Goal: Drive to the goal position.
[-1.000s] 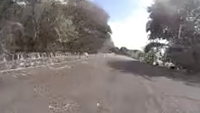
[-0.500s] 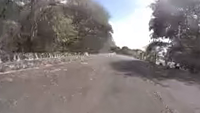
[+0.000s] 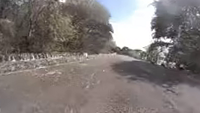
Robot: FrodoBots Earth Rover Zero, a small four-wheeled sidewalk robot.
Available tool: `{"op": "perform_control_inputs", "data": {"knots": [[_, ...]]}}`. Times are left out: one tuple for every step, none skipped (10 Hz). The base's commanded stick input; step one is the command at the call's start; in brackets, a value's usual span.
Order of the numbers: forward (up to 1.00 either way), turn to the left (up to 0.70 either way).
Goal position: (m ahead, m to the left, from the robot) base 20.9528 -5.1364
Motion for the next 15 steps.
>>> {"op": "perform_control_inputs", "data": {"knots": [[0.85,0.01],[0.85,0.01],[0.85,0.01],[0.85,0.01],[0.85,0.01],[0.85,0.01],[0.85,0.01],[0.85,0.01],[0.85,0.01],[0.85,0.01],[0.85,0.01],[0.85,0.01],[0.85,0.01],[0.85,0.01],[0.85,0.01]]}}
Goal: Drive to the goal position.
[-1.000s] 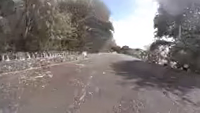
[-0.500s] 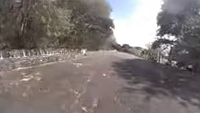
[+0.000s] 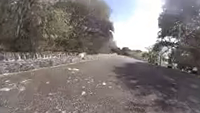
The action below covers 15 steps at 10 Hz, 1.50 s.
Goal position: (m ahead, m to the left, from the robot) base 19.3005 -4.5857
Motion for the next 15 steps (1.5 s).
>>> {"op": "perform_control_inputs", "data": {"knots": [[0.85,0.01],[0.85,0.01],[0.85,0.01],[0.85,0.01],[0.85,0.01],[0.85,0.01],[0.85,0.01],[0.85,0.01],[0.85,0.01],[0.85,0.01],[0.85,0.01],[0.85,0.01],[0.85,0.01],[0.85,0.01],[0.85,0.01]]}}
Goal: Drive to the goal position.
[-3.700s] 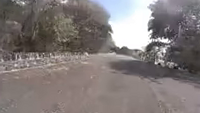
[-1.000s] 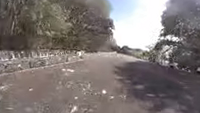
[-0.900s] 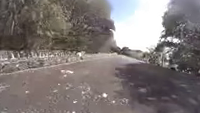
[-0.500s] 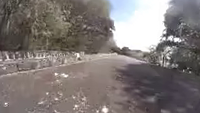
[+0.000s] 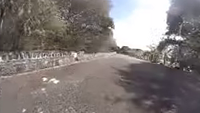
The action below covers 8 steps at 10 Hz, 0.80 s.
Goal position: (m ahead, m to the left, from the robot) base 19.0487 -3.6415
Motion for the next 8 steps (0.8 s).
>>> {"op": "perform_control_inputs", "data": {"knots": [[0.85,0.01],[0.85,0.01],[0.85,0.01],[0.85,0.01],[0.85,0.01],[0.85,0.01],[0.85,0.01],[0.85,0.01]]}}
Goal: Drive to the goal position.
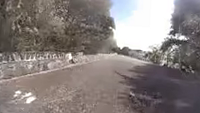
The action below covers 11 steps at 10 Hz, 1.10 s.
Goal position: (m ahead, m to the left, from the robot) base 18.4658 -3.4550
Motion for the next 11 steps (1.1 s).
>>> {"op": "perform_control_inputs", "data": {"knots": [[0.85,0.01],[0.85,-0.06],[0.85,-0.2],[0.85,-0.33],[0.85,-0.32],[0.85,-0.3],[0.85,0.01],[0.85,0.01],[0.85,0.01],[0.85,0.01],[0.85,0.01]]}}
